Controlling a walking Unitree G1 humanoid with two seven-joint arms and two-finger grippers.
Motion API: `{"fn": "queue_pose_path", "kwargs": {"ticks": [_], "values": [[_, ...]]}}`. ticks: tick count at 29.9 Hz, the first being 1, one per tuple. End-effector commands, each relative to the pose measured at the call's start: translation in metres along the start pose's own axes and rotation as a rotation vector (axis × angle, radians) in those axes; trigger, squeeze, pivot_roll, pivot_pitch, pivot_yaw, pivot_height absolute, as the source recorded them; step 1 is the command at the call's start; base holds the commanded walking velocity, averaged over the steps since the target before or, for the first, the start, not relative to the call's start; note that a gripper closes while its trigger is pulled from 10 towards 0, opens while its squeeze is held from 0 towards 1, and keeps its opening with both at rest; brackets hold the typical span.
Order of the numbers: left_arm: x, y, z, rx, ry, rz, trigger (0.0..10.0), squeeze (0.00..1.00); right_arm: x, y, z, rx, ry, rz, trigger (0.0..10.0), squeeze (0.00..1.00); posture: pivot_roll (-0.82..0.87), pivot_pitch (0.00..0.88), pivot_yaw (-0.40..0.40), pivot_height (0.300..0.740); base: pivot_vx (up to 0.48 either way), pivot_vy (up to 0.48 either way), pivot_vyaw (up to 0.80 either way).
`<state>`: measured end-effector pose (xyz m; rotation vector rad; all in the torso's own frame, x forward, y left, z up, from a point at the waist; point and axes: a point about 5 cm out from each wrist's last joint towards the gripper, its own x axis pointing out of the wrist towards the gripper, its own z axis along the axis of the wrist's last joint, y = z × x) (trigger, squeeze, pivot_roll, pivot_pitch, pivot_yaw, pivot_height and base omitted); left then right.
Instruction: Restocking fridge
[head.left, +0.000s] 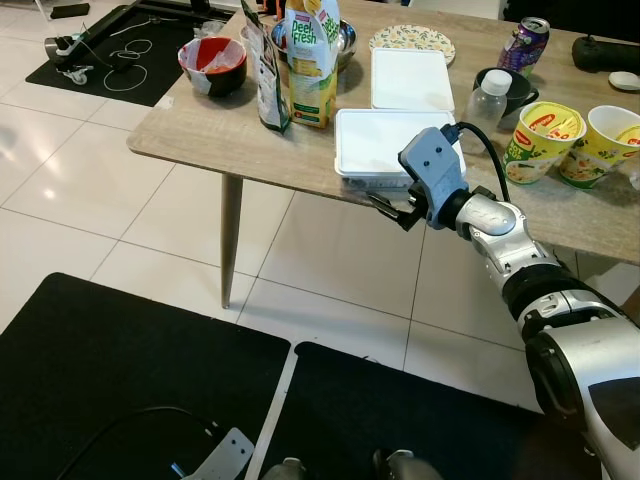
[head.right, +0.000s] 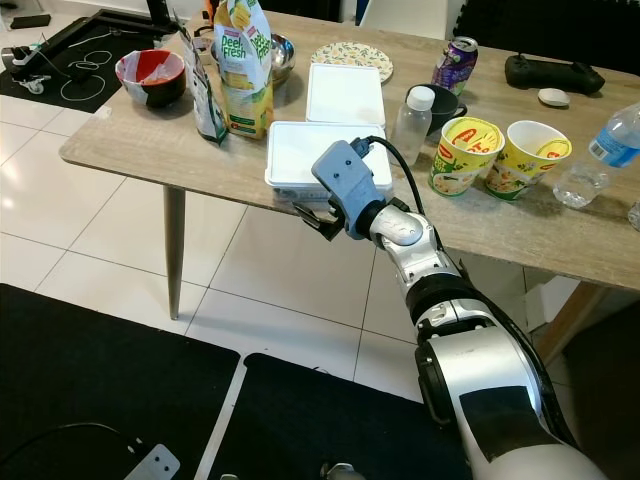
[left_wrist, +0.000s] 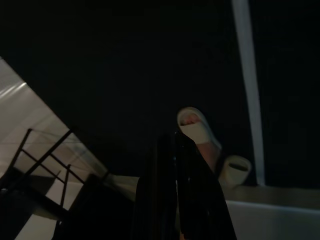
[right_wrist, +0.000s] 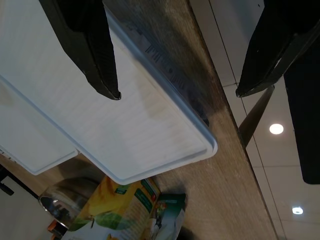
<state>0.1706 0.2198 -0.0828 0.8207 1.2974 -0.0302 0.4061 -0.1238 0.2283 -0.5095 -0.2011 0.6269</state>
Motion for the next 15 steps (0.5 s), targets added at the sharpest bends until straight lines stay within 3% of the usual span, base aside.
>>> {"fn": "queue_pose_path", "kwargs": {"ticks": [1, 4, 5, 6, 7, 8, 9, 10, 11, 12, 13, 14, 15], "values": [[-0.001, -0.009, -0.008, 0.013, 0.023, 0.051, 10.0, 0.0, -0.003, 0.0, -0.005, 0.015, -0.002, -0.012, 10.0, 0.0, 0.05, 0.223, -0.057, 0.74, 0.0, 0.0, 0.0], [-0.003, -0.004, -0.003, 0.051, -0.036, 0.219, 10.0, 0.0, -0.004, 0.0, -0.004, 0.018, -0.006, -0.016, 10.0, 0.0, 0.05, 0.223, -0.057, 0.74, 0.0, 0.0, 0.0], [-0.004, -0.004, -0.004, -0.075, -0.076, 0.309, 10.0, 0.0, -0.004, -0.001, -0.005, 0.017, -0.007, -0.016, 10.0, 0.0, 0.05, 0.223, -0.06, 0.74, 0.0, 0.0, 0.0], [-0.004, -0.004, -0.005, -0.112, -0.08, 0.323, 10.0, 0.0, -0.004, -0.001, -0.005, 0.016, -0.007, -0.016, 10.0, 0.0, 0.05, 0.223, -0.06, 0.74, 0.0, 0.0, 0.0], [-0.005, -0.006, -0.007, -0.203, -0.096, 0.335, 10.0, 0.0, -0.004, 0.0, -0.004, 0.017, -0.008, -0.016, 10.0, 0.0, 0.05, 0.221, -0.061, 0.74, 0.0, 0.0, 0.0], [-0.005, -0.006, -0.007, -0.203, -0.096, 0.335, 10.0, 0.0, -0.004, 0.0, -0.004, 0.017, -0.008, -0.016, 10.0, 0.0, 0.05, 0.221, -0.061, 0.74, 0.0, 0.0, 0.0], [0.008, 0.033, -0.049, -0.32, -0.069, 0.338, 10.0, 0.0, -0.004, 0.0, -0.004, 0.017, -0.009, -0.016, 10.0, 0.0, 0.05, 0.221, -0.061, 0.74, 0.0, 0.0, 0.0], [0.008, 0.033, -0.049, -0.32, -0.069, 0.338, 10.0, 0.0, -0.004, 0.0, -0.004, 0.017, -0.009, -0.016, 10.0, 0.0, 0.05, 0.221, -0.061, 0.74, 0.0, 0.0, 0.0], [0.011, 0.064, -0.079, -0.395, -0.069, 0.358, 10.0, 0.0, -0.003, 0.0, -0.004, 0.017, -0.01, -0.015, 10.0, 0.0, 0.05, 0.221, -0.061, 0.74, 0.0, 0.0, 0.0], [0.011, 0.064, -0.079, -0.395, -0.069, 0.358, 10.0, 0.0, -0.003, 0.0, -0.004, 0.017, -0.01, -0.015, 10.0, 0.0, 0.05, 0.221, -0.061, 0.74, 0.0, 0.0, 0.0], [0.01, 0.087, -0.085, -0.519, -0.132, 0.377, 10.0, 0.0, -0.003, 0.001, -0.004, 0.018, -0.013, -0.014, 10.0, 0.0, 0.05, 0.219, -0.062, 0.74, 0.0, 0.0, 0.0], [0.01, 0.087, -0.085, -0.519, -0.132, 0.377, 10.0, 0.0, -0.003, 0.001, -0.004, 0.018, -0.013, -0.014, 10.0, 0.0, 0.05, 0.219, -0.062, 0.74, 0.0, 0.0, 0.0], [0.008, 0.099, -0.082, -0.614, -0.188, 0.379, 10.0, 0.0, -0.002, 0.002, -0.003, 0.019, -0.016, -0.012, 10.0, 0.0, 0.05, 0.218, -0.062, 0.74, 0.0, 0.0, 0.0]]}}
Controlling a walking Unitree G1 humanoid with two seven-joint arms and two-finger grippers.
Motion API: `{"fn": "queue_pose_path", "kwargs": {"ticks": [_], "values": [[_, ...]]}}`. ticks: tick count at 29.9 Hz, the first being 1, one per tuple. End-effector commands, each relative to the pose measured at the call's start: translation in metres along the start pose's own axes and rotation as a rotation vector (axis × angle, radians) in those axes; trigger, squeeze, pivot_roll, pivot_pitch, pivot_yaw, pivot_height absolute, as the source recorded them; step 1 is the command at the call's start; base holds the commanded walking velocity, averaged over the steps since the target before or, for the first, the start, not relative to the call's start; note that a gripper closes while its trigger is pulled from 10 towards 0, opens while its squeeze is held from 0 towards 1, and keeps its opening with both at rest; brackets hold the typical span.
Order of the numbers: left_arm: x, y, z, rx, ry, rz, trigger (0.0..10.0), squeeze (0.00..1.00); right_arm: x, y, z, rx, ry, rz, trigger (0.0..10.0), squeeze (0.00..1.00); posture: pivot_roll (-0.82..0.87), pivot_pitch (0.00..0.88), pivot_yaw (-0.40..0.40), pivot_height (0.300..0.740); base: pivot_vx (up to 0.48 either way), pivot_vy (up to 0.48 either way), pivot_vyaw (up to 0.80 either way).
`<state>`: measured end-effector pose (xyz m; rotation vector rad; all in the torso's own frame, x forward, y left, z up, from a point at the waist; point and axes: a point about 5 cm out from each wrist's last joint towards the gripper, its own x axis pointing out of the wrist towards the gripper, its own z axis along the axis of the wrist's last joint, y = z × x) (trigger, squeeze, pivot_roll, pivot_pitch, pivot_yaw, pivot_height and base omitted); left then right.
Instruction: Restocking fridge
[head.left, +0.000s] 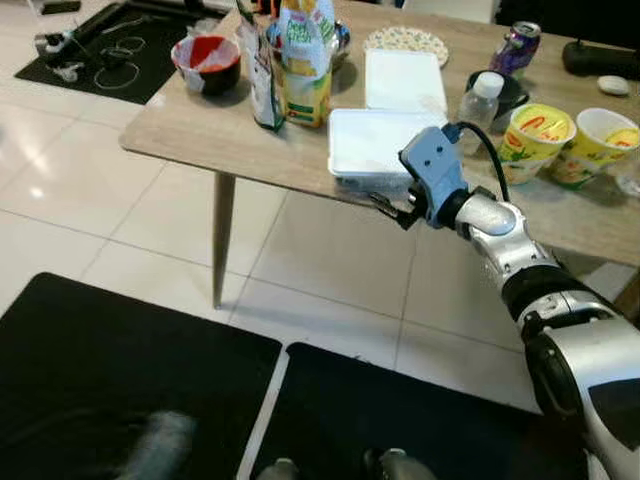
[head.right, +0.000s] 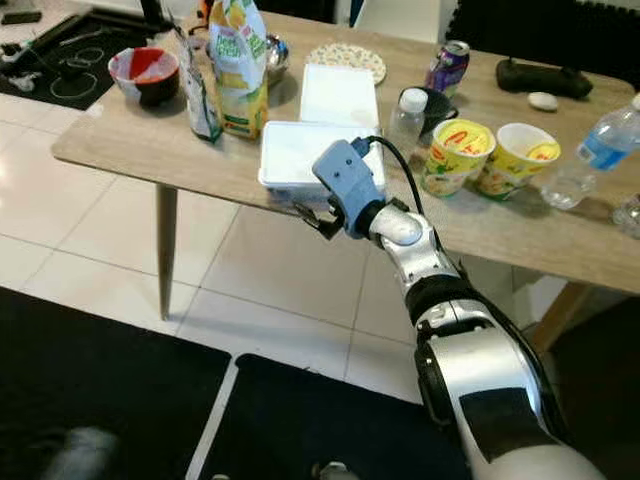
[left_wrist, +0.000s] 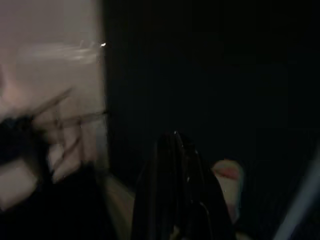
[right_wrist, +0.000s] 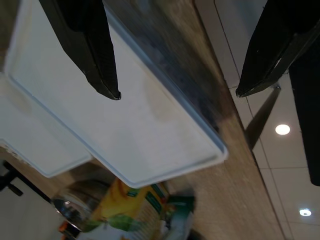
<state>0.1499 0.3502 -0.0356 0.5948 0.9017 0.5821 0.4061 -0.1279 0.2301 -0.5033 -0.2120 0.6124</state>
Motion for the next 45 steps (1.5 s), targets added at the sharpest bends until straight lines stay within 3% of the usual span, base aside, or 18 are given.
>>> {"fn": "queue_pose_path", "kwargs": {"ticks": [1, 2, 4, 5, 7, 10, 14, 19, 21, 22, 24, 27, 29, 30, 31, 34, 45], "values": [[-0.004, -0.019, 0.012, -0.218, -0.042, -0.089, 10.0, 0.0, 0.001, 0.007, -0.002, 0.019, -0.013, 0.009, 10.0, 0.0, 0.05, 0.216, -0.065, 0.74, 0.0, 0.0, 0.0], [-0.004, -0.019, 0.012, -0.218, -0.042, -0.089, 10.0, 0.0, 0.001, 0.007, -0.002, 0.019, -0.013, 0.009, 10.0, 0.0, 0.05, 0.216, -0.065, 0.74, 0.0, 0.0, 0.0], [-0.006, -0.031, 0.028, -0.441, -0.066, -0.169, 10.0, 0.0, 0.002, 0.009, -0.002, 0.02, -0.018, 0.015, 10.0, 0.0, 0.05, 0.215, -0.067, 0.74, 0.0, 0.0, 0.0], [-0.006, -0.031, 0.028, -0.441, -0.066, -0.169, 10.0, 0.0, 0.002, 0.009, -0.002, 0.02, -0.018, 0.015, 10.0, 0.0, 0.05, 0.215, -0.067, 0.74, 0.0, 0.0, 0.0], [-0.01, -0.045, 0.04, -0.601, -0.078, -0.27, 10.0, 0.0, 0.003, 0.011, -0.002, 0.021, -0.021, 0.022, 10.0, 0.0, 0.05, 0.216, -0.069, 0.74, 0.0, 0.0, 0.0], [-0.013, -0.053, 0.045, -0.66, -0.083, -0.33, 10.0, 0.0, 0.003, 0.012, -0.002, 0.021, -0.022, 0.026, 10.0, 0.0, 0.05, 0.216, -0.069, 0.74, 0.0, 0.0, 0.0], [-0.038, -0.1, 0.061, -0.807, -0.122, -0.759, 10.0, 0.0, 0.005, 0.016, 0.0, 0.017, -0.026, 0.041, 10.0, 0.0, 0.05, 0.217, -0.07, 0.74, 0.0, 0.0, 0.0], [-0.051, -0.118, 0.061, -0.769, -0.135, -0.899, 10.0, 0.0, 0.006, 0.018, 0.0, 0.009, -0.028, 0.049, 10.0, 0.0, 0.05, 0.216, -0.073, 0.74, 0.0, 0.0, 0.0], [-0.068, -0.14, 0.058, -0.619, -0.153, -1.034, 10.0, 0.0, 0.008, 0.021, 0.001, -0.012, -0.029, 0.059, 10.0, 0.0, 0.05, 0.216, -0.075, 0.74, 0.0, 0.0, 0.0], [-0.068, -0.14, 0.058, -0.619, -0.153, -1.034, 10.0, 0.0, 0.008, 0.021, 0.001, -0.012, -0.029, 0.059, 10.0, 0.0, 0.05, 0.216, -0.075, 0.74, 0.0, 0.0, 0.0], [-0.079, -0.152, 0.059, -0.524, -0.178, -1.08, 10.0, 0.0, 0.009, 0.024, 0.002, -0.042, -0.023, 0.067, 10.0, 0.0, 0.05, 0.216, -0.076, 0.74, 0.0, 0.0, 0.0], [-0.081, -0.154, 0.061, -0.512, -0.19, -1.085, 10.0, 0.0, 0.01, 0.025, 0.002, -0.051, -0.021, 0.069, 10.0, 0.0, 0.05, 0.216, -0.076, 0.74, 0.0, 0.0, 0.0], [-0.082, -0.157, 0.075, -0.525, -0.225, -1.08, 10.0, 0.0, 0.011, 0.023, -0.002, -0.137, 0.047, 0.01, 10.0, 0.0, 0.06, 0.214, -0.078, 0.74, 0.0, 0.0, 0.0], [-0.082, -0.157, 0.075, -0.525, -0.225, -1.08, 10.0, 0.0, 0.011, 0.023, -0.002, -0.137, 0.047, 0.01, 10.0, 0.0, 0.06, 0.214, -0.078, 0.74, 0.0, 0.0, 0.0], [-0.083, -0.158, 0.081, -0.531, -0.241, -1.088, 10.0, 0.0, 0.011, 0.018, -0.004, -0.184, 0.082, -0.038, 10.0, 0.0, 0.06, 0.214, -0.078, 0.74, 0.0, 0.0, 0.0], [-0.082, -0.157, 0.086, -0.524, -0.263, -1.089, 10.0, 0.0, 0.01, 0.011, -0.003, -0.201, 0.1, -0.075, 10.0, 0.0, 0.06, 0.216, -0.08, 0.74, 0.0, 0.0, 0.0], [-0.082, -0.154, 0.087, -0.516, -0.301, -1.082, 10.0, 0.0, 0.015, 0.013, -0.004, -0.331, 0.185, -0.087, 10.0, 0.0, 0.06, 0.258, -0.087, 0.74, 0.0, 0.0, 0.0]]}}
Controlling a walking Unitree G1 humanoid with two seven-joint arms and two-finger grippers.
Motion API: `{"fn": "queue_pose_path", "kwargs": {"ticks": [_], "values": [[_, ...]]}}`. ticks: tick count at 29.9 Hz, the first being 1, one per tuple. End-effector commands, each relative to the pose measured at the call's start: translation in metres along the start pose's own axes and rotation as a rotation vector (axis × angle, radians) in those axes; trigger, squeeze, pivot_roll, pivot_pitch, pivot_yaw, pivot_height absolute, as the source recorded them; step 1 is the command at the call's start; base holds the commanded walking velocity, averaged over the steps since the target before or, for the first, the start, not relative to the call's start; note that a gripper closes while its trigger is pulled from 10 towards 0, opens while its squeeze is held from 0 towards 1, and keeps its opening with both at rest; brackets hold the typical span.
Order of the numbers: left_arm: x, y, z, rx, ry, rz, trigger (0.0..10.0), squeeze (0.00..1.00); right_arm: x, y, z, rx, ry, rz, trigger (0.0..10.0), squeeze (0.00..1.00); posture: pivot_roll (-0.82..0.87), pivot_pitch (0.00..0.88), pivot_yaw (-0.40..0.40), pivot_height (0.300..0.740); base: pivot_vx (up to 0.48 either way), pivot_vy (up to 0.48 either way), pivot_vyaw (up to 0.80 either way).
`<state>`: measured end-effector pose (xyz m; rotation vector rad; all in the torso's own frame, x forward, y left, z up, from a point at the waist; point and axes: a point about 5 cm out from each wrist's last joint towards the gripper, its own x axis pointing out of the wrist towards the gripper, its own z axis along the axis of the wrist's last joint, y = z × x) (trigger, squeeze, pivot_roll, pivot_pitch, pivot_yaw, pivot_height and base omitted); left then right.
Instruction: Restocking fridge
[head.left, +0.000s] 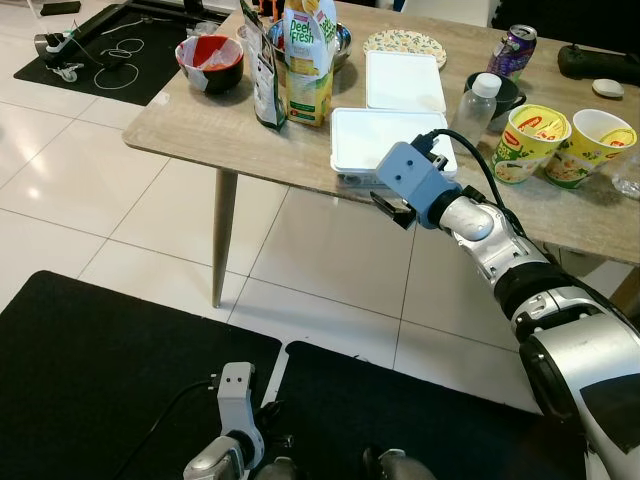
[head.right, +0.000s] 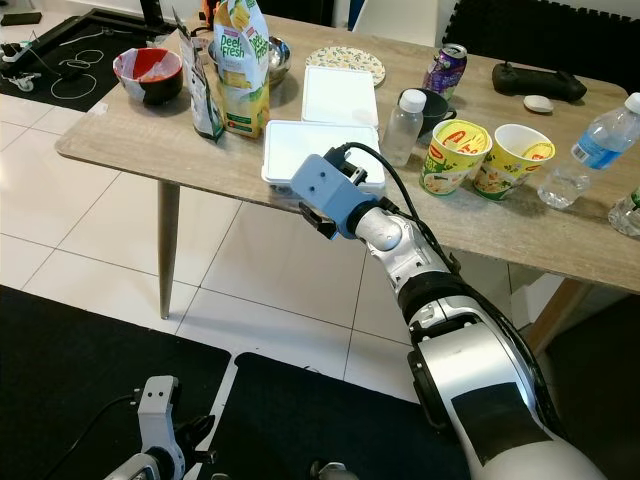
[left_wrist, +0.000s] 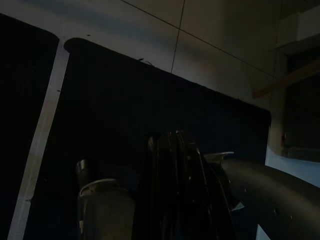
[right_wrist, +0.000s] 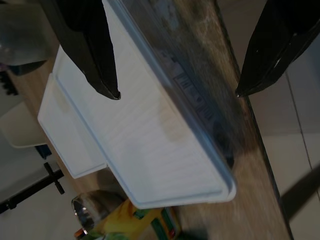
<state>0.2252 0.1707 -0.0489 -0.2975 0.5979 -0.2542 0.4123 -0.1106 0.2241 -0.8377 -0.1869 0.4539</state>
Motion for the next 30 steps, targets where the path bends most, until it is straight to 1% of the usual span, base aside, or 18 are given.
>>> {"fn": "queue_pose_path", "kwargs": {"ticks": [1, 3, 7, 9, 10, 17, 19, 20, 21, 23, 24, 30], "values": [[-0.004, -0.002, -0.011, 0.003, 0.021, -0.007, 10.0, 0.0, 0.001, 0.003, -0.003, -0.034, 0.046, 0.002, 10.0, 0.0, 0.06, 0.262, -0.087, 0.74, 0.0, 0.0, 0.0], [-0.005, -0.002, -0.012, 0.01, 0.01, -0.007, 10.0, 0.0, 0.003, 0.004, -0.002, -0.055, 0.059, -0.007, 10.0, 0.0, 0.06, 0.275, -0.086, 0.74, 0.0, 0.0, 0.0], [-0.007, -0.004, -0.012, 0.02, -0.013, -0.02, 10.0, 0.0, 0.005, 0.001, 0.003, -0.055, 0.063, -0.042, 10.0, 0.0, 0.07, 0.312, -0.086, 0.74, 0.0, 0.0, 0.0], [-0.007, -0.004, -0.012, 0.024, -0.021, -0.026, 10.0, 0.0, 0.006, 0.0, 0.004, -0.053, 0.061, -0.051, 10.0, 0.0, 0.07, 0.315, -0.087, 0.74, 0.0, 0.0, 0.0], [-0.007, -0.004, -0.006, 0.041, -0.056, -0.032, 10.0, 0.0, 0.007, -0.005, 0.007, -0.055, 0.057, -0.073, 10.0, 0.0, 0.08, 0.335, -0.084, 0.74, 0.0, 0.0, 0.0], [-0.006, -0.004, 0.005, 0.063, -0.112, -0.045, 10.0, 0.0, 0.007, -0.013, 0.009, -0.075, 0.058, -0.105, 10.0, 0.0, 0.09, 0.352, -0.086, 0.74, 0.0, 0.0, 0.0], [-0.005, -0.005, 0.013, 0.077, -0.148, -0.059, 10.0, 0.0, 0.006, -0.019, 0.008, -0.091, 0.072, -0.129, 10.0, 0.0, 0.09, 0.358, -0.086, 0.74, 0.0, 0.0, 0.0], [-0.004, -0.006, 0.016, 0.083, -0.162, -0.064, 10.0, 0.0, 0.005, -0.022, 0.008, -0.098, 0.079, -0.139, 8.7, 0.0, 0.09, 0.358, -0.086, 0.74, 0.0, 0.0, 0.0], [-0.004, -0.007, 0.02, 0.09, -0.176, -0.071, 10.0, 0.0, 0.005, -0.024, 0.007, -0.109, 0.088, -0.15, 1.5, 0.0, 0.09, 0.359, -0.087, 0.74, 0.0, 0.0, 0.0], [-0.003, -0.008, 0.021, 0.095, -0.184, -0.076, 10.0, 0.0, 0.005, -0.026, 0.007, -0.116, 0.093, -0.156, 1.5, 0.0, 0.09, 0.359, -0.088, 0.74, 0.0, 0.0, 0.0], [-0.003, -0.009, 0.024, 0.098, -0.193, -0.08, 10.0, 0.0, 0.004, -0.027, 0.007, -0.124, 0.098, -0.165, 0.0, 0.0, 0.09, 0.359, -0.089, 0.74, 0.0, 0.0, 0.0], [-0.001, -0.014, 0.03, 0.108, -0.222, -0.098, 10.0, 0.0, 0.004, -0.03, 0.007, -0.145, 0.098, -0.176, 0.0, 0.0, 0.09, 0.354, -0.091, 0.74, 0.0, 0.0, 0.0]]}}
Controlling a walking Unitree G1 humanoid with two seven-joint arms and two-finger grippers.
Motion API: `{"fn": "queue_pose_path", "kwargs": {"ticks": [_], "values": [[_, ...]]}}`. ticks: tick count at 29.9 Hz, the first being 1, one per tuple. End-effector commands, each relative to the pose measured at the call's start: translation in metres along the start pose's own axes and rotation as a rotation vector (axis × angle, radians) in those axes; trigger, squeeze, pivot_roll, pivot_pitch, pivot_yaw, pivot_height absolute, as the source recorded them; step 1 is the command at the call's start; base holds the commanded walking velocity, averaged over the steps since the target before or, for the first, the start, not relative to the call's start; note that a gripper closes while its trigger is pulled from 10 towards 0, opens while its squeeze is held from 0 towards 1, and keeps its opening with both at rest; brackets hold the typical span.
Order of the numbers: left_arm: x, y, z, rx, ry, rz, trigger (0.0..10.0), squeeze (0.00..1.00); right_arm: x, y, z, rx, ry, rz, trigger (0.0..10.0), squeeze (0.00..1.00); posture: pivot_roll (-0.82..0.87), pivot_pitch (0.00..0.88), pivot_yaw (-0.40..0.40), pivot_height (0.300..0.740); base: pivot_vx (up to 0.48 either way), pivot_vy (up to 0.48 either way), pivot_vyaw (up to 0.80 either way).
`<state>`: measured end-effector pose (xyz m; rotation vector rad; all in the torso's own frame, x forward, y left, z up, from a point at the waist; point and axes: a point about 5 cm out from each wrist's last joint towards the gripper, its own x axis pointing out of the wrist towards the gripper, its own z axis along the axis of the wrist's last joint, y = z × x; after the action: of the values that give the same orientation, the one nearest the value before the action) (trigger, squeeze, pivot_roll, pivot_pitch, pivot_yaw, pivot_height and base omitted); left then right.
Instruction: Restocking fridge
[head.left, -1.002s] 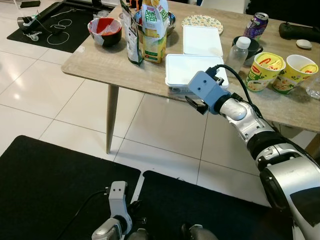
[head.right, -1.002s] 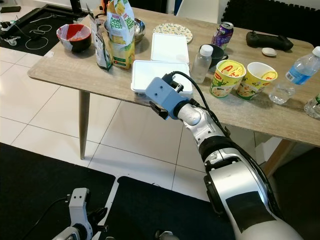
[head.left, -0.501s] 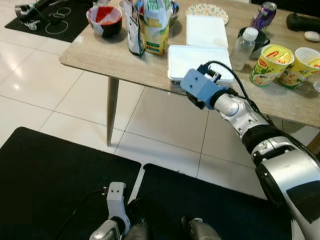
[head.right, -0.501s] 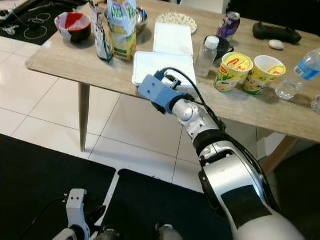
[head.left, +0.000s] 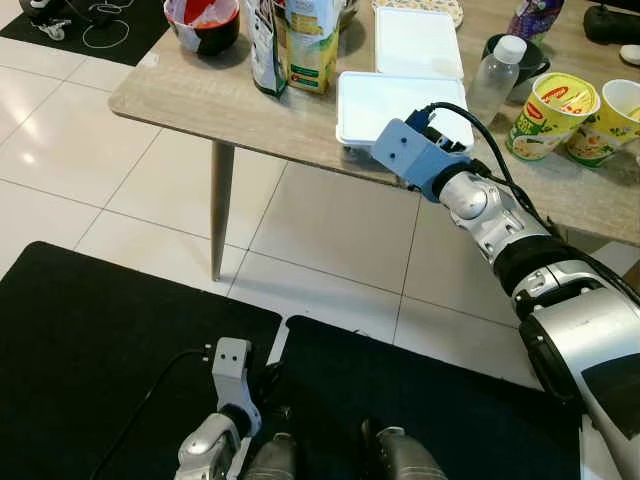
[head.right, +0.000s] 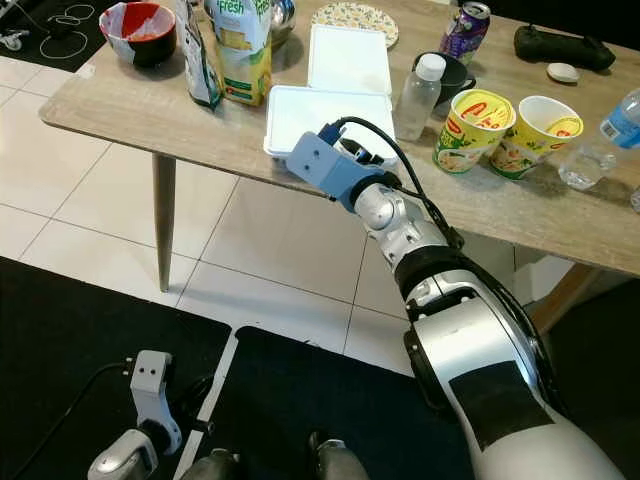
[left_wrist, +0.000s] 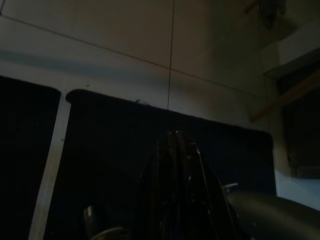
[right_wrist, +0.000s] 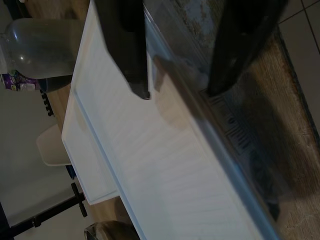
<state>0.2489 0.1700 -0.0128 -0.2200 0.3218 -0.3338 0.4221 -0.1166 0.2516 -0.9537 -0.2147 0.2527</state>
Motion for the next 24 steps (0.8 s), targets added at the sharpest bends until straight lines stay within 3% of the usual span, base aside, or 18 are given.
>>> {"fn": "queue_pose_path", "kwargs": {"ticks": [1, 8, 24], "values": [[-0.003, -0.007, -0.01, -0.028, 0.02, -0.014, 10.0, 0.0, -0.001, -0.003, -0.003, -0.024, 0.017, -0.007, 0.0, 0.0, 0.09, 0.352, -0.091, 0.74, 0.0, 0.0, 0.0], [-0.002, -0.009, -0.008, -0.026, 0.012, -0.021, 10.0, 0.0, 0.0, -0.005, 0.0, -0.03, -0.004, -0.004, 0.0, 0.0, 0.09, 0.343, -0.095, 0.74, 0.0, 0.0, 0.0], [0.007, -0.014, 0.001, -0.054, -0.022, -0.048, 10.0, 0.0, -0.003, -0.01, 0.022, -0.056, -0.223, 0.091, 0.0, 0.0, 0.08, 0.291, -0.101, 0.74, 0.0, 0.0, 0.0]]}}
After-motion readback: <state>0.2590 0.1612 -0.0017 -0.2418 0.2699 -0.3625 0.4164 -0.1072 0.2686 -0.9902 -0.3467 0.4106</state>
